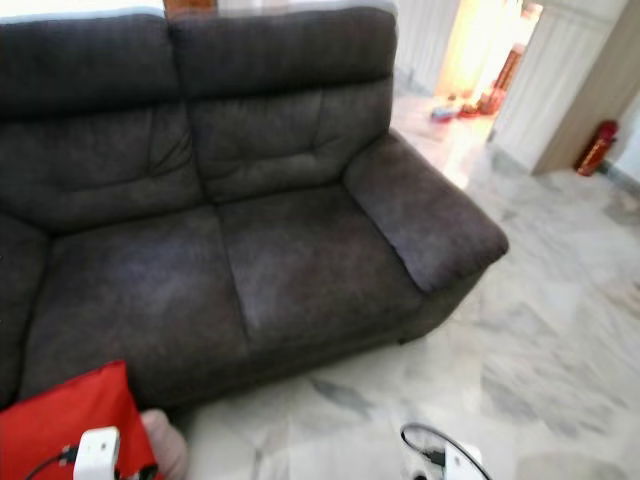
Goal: Move the pillow to the sofa from floor
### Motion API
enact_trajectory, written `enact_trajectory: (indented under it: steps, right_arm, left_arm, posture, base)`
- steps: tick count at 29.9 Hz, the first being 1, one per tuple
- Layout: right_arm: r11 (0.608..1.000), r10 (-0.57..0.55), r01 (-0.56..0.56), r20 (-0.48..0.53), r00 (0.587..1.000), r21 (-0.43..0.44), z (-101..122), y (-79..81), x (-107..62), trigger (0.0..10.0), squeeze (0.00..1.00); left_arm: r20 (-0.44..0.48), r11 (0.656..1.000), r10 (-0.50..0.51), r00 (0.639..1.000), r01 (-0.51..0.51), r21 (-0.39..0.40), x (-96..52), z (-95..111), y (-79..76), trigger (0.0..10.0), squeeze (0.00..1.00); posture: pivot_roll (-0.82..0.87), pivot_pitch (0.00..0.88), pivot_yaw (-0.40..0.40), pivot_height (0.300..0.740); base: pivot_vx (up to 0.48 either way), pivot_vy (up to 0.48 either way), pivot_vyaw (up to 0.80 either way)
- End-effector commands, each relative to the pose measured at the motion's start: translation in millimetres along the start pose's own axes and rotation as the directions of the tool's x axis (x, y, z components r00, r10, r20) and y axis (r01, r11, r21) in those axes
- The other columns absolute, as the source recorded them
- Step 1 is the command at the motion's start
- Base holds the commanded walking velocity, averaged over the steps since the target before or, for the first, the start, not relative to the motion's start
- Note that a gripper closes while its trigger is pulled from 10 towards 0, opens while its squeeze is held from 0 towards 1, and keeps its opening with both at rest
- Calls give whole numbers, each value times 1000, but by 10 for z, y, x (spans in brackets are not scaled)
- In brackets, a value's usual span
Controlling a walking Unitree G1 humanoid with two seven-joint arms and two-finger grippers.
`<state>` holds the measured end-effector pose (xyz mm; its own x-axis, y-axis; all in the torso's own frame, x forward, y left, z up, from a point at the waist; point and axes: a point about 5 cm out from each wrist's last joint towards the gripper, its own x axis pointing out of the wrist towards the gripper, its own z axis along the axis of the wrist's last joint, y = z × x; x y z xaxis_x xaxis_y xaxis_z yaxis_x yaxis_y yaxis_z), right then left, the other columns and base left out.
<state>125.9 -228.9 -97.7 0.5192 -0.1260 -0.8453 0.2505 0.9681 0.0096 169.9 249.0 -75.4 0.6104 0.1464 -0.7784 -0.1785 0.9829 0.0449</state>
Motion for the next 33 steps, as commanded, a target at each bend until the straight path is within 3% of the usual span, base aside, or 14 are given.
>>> enact_trajectory:
  steps: [1, 33]
  right_arm:
    - [1000, 8, -8, 19, 1000, -14, 76, 29, 19, 10000, 0]
    - [999, -15, 16, 17, 1000, -51, 79, 17, 20, 10000, 0]
  left_arm:
    - [-36, 1000, 10, 999, -11, -7, -26, -102, 40, 10000, 0]
    - [-36, 1000, 12, 999, -12, -8, -28, -102, 46, 10000, 0]
  posture:
    - [-34, 0, -41, 740]
    - [-29, 0, -42, 740]
  base:
    - [0, 0, 800]
    - [0, 0, 800]
